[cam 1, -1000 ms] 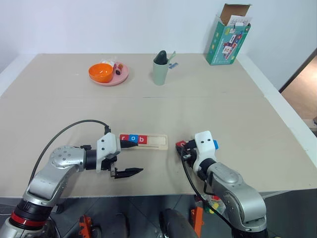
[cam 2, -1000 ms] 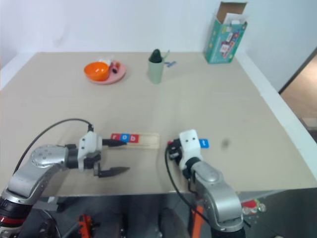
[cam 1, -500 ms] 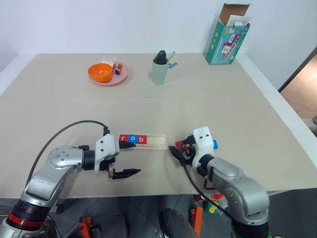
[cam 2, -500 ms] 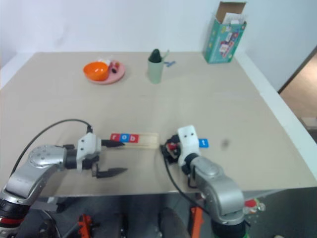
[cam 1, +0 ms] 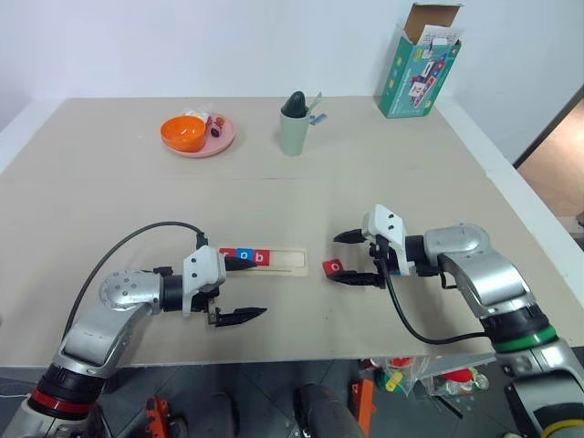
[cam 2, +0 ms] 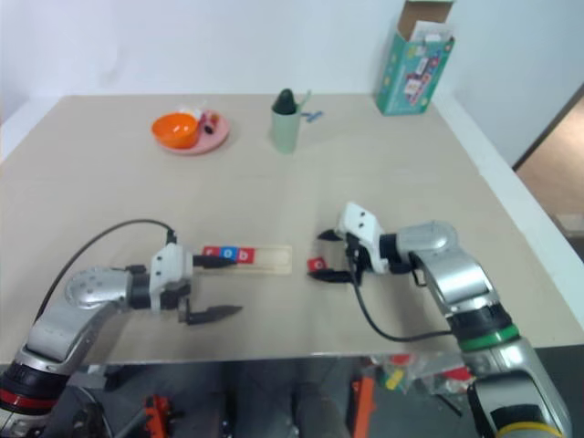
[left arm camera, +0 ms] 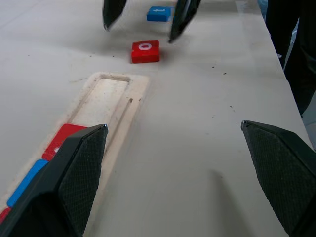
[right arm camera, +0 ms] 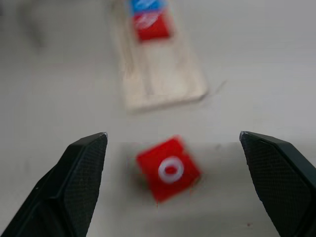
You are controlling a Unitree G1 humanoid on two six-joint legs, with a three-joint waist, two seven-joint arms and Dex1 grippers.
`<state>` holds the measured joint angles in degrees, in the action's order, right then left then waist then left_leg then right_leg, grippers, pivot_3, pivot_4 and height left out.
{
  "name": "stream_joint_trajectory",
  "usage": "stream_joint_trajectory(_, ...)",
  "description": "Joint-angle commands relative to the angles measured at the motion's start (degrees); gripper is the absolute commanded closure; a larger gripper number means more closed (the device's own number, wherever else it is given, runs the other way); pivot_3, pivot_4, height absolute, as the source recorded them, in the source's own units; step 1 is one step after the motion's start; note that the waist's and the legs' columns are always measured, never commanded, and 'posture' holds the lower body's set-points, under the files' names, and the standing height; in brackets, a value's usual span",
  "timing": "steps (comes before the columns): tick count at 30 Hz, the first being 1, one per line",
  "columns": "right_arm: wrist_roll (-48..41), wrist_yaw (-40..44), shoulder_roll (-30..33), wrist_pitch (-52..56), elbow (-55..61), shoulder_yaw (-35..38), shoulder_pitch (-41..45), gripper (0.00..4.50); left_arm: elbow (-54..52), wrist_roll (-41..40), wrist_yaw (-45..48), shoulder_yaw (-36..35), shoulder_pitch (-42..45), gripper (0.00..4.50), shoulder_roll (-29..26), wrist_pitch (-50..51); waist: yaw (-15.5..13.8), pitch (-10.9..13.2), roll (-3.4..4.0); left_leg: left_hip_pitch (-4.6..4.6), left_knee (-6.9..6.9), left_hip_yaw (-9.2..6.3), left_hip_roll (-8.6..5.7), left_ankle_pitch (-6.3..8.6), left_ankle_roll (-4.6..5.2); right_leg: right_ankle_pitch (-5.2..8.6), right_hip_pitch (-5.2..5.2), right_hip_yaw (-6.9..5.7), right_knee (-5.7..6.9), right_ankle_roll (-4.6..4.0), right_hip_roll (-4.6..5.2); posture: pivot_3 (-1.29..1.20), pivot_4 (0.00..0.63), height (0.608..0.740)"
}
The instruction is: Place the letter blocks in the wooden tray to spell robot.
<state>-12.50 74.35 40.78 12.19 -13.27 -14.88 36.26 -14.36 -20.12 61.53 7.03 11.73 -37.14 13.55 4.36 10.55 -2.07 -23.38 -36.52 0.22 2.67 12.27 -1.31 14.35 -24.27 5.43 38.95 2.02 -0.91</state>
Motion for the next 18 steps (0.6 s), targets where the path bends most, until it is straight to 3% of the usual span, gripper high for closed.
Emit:
stream_joint_trajectory(1, 1.7, 5.5, -1.6, -9.4, -9.4, -0.2, 4.3, 0.07, -2.7, 0.0, -0.7, -0.8, -0.6, 0.00, -0.6, -0.4, 0.0, 0.0, 0.00, 0.00, 0.00, 0.00, 0.00, 0.00, 0.00, -0.01, 0.00, 0.01, 0.00, 0.00, 0.01, 0.00, 0.150, 0.740)
stream_joint_trajectory(4, 3.4, 7.7, -2.8, -14.7, -15.7, -0.7, 5.9, 0.07, -3.9, -0.2, -1.2, -1.4, -1.8, 0.00, -1.1, 0.1, 0.0, 0.0, 0.00, 0.02, -0.01, -0.01, 0.01, 0.00, 0.00, -0.02, 0.00, 0.01, 0.02, -0.01, 0.01, 0.00, 0.150, 0.740)
stream_joint_trajectory(5, 3.5, 8.2, -3.5, -15.7, -17.2, -0.6, 6.1, 0.30, -4.3, -0.2, -1.4, -1.6, -2.2, 0.00, -1.3, 0.3, 0.0, 0.0, 0.00, 0.02, -0.01, -0.01, 0.01, 0.00, 0.00, -0.02, 0.00, 0.01, 0.02, -0.01, 0.01, 0.00, 0.150, 0.740)
stream_joint_trajectory(14, 4.5, 9.1, -7.4, -19.1, -20.5, 0.1, 6.8, 3.24, -6.0, -0.5, -3.0, -1.8, -3.5, 0.00, -2.2, 0.9, 0.0, 0.0, 0.00, 0.08, -0.04, -0.02, 0.02, -0.02, -0.03, -0.06, 0.06, 0.01, 0.07, -0.04, 0.01, 0.00, 0.150, 0.740)
stream_joint_trajectory(18, 4.0, 8.8, -7.8, -18.1, -19.0, 0.8, 6.9, 3.31, -5.9, -0.4, -3.0, -1.9, -3.5, 0.00, -2.4, 0.9, 0.0, 0.0, 0.01, 0.10, -0.06, -0.02, 0.02, -0.03, -0.04, -0.10, 0.08, 0.02, 0.08, -0.04, 0.00, 0.00, 0.150, 0.740)
